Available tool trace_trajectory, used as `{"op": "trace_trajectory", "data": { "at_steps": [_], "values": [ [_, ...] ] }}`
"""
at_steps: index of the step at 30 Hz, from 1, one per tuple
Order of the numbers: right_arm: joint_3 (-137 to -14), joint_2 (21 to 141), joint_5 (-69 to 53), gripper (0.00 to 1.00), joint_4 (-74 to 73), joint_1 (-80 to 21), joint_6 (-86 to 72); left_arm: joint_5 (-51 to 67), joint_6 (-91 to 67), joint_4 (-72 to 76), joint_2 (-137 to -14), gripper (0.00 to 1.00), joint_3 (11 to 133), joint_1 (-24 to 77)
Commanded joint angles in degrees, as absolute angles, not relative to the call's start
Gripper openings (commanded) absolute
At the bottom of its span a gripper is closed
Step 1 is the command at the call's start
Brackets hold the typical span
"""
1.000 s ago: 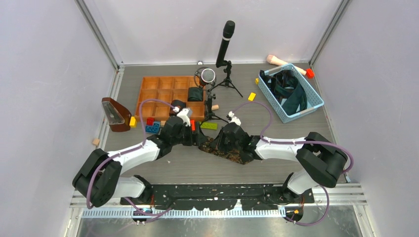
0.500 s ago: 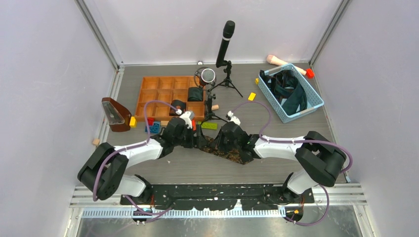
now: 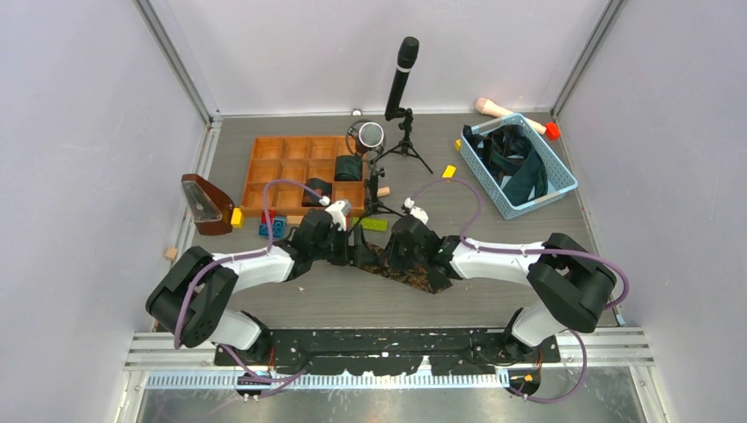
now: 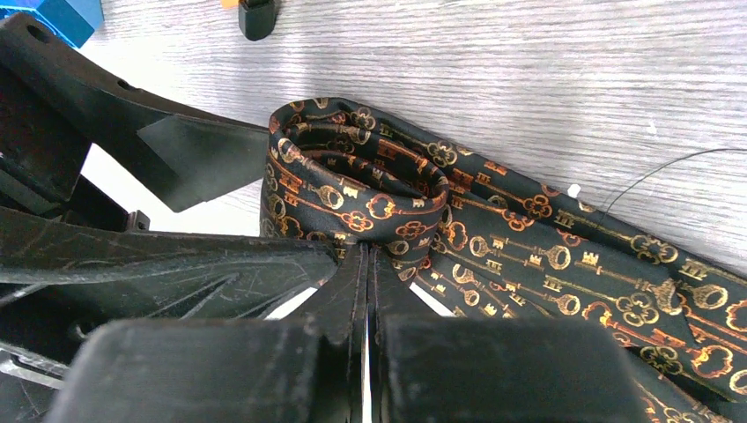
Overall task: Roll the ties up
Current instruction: Roll the tie at the center of the board.
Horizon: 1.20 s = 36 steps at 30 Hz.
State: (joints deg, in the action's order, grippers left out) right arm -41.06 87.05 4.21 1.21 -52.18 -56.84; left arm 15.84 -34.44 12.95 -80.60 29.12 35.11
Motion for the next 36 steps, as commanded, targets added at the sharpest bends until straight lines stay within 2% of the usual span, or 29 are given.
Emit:
{"op": "trace_trajectory", "data": {
  "at_steps": [1, 6, 13, 16, 20, 27, 36],
  "values": [
    [-42.15, 88.29, 6.22, 0.0, -3.54, -52.47, -55.37, 21.4, -34.12, 17.67, -82.28, 0.75, 30.83, 34.8],
    [-42.16, 87.99, 6.95, 0.0, -4.21, -52.46, -55.32, 25.36, -34.72, 20.09, -83.96, 0.7, 30.59, 34.8],
    [-42.04, 87.74, 6.51, 0.0, -3.85, -52.47, -55.03, 26.35, -34.79, 20.74, -84.64, 0.53, 30.95, 34.79],
    [-41.46, 86.57, 5.73, 0.0, -2.4, -52.47, -54.45, 26.01, -34.65, 19.86, -84.17, 0.49, 31.23, 34.8],
    [-39.66, 83.27, 4.36, 0.02, 1.17, -52.47, -53.23, 22.75, -33.17, 14.3, -82.96, 0.46, 32.91, 34.79],
    [-35.03, 75.82, 7.97, 0.14, 3.92, -52.47, -52.78, 14.22, -29.24, 1.81, -78.77, 0.46, 36.28, 34.91],
    [-32.15, 68.48, 14.74, 0.14, -1.04, -52.38, -53.33, 0.82, -24.06, -11.76, -75.81, 0.48, 40.4, 35.21]
  ]
}}
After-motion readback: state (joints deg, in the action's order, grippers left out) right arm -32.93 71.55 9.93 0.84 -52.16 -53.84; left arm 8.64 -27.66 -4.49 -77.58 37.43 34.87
